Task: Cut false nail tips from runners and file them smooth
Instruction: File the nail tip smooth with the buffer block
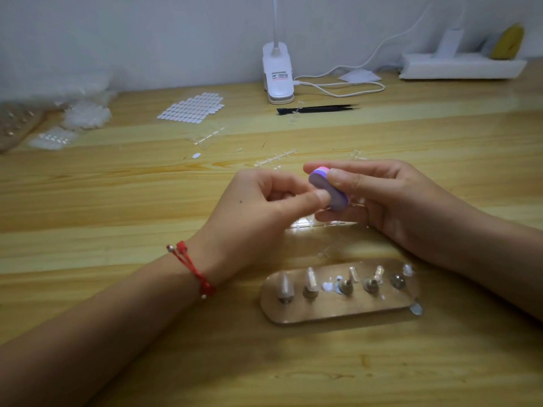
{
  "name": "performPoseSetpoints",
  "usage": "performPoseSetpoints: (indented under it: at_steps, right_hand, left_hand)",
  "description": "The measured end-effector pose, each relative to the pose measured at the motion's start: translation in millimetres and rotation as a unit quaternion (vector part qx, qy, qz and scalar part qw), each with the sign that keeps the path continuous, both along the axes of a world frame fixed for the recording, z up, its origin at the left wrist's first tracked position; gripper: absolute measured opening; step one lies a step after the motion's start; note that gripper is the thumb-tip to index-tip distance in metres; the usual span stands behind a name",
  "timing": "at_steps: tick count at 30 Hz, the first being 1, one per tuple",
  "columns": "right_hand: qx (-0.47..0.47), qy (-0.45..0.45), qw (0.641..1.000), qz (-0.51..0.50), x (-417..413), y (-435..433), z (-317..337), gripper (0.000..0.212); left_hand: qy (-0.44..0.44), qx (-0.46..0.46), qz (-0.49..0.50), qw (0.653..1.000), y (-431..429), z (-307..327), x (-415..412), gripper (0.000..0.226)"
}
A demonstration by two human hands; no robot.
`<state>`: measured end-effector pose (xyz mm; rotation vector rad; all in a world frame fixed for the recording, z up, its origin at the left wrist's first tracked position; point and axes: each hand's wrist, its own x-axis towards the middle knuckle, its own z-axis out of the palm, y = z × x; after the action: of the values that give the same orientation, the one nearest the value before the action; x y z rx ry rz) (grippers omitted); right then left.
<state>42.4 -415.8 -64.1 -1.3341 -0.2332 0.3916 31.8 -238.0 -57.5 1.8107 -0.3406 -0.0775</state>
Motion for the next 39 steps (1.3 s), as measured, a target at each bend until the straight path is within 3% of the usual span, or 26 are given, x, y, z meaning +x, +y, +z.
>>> performPoseSetpoints:
  at_steps: [3, 7, 13, 17, 29, 39]
  right_hand:
    - [0.026, 0.01, 1.0, -0.009, 1.1, 0.1, 0.2, 0.029]
    - [0.032, 0.011, 0.999, -0.015, 2.2, -0.1, -1.9, 0.029]
    - [0.03, 0.008, 0.999, -0.021, 1.3, 0.3, -3.4, 0.025]
    - [0.035, 0.009, 0.999, -0.025, 1.2, 1.0, -3.7, 0.026]
    - [0.058, 0.011, 0.997, -0.058, 2.9, -0.4, -5.2, 0.023]
    - [0.059, 0.012, 0.997, -0.056, 2.7, -0.2, -4.5, 0.022]
  left_hand:
    - [-0.028, 0.01, -0.013, 0.999, -1.6, 0.5, -3.7, 0.009]
    - [-0.032, -0.044, 0.047, 0.997, 10.0, 2.2, 6.7, 0.008]
    - [-0.057, 0.039, 0.007, 0.998, 8.3, -3.0, 6.5, 0.014]
    - [-0.07, 0.012, 0.04, 0.997, 8.5, -2.9, 7.5, 0.009]
    - [-0.085, 0.068, 0.0, 0.994, 2.5, -4.2, -0.5, 0.012]
    - [-0.093, 0.059, 0.017, 0.994, 2.8, -4.3, 1.1, 0.015]
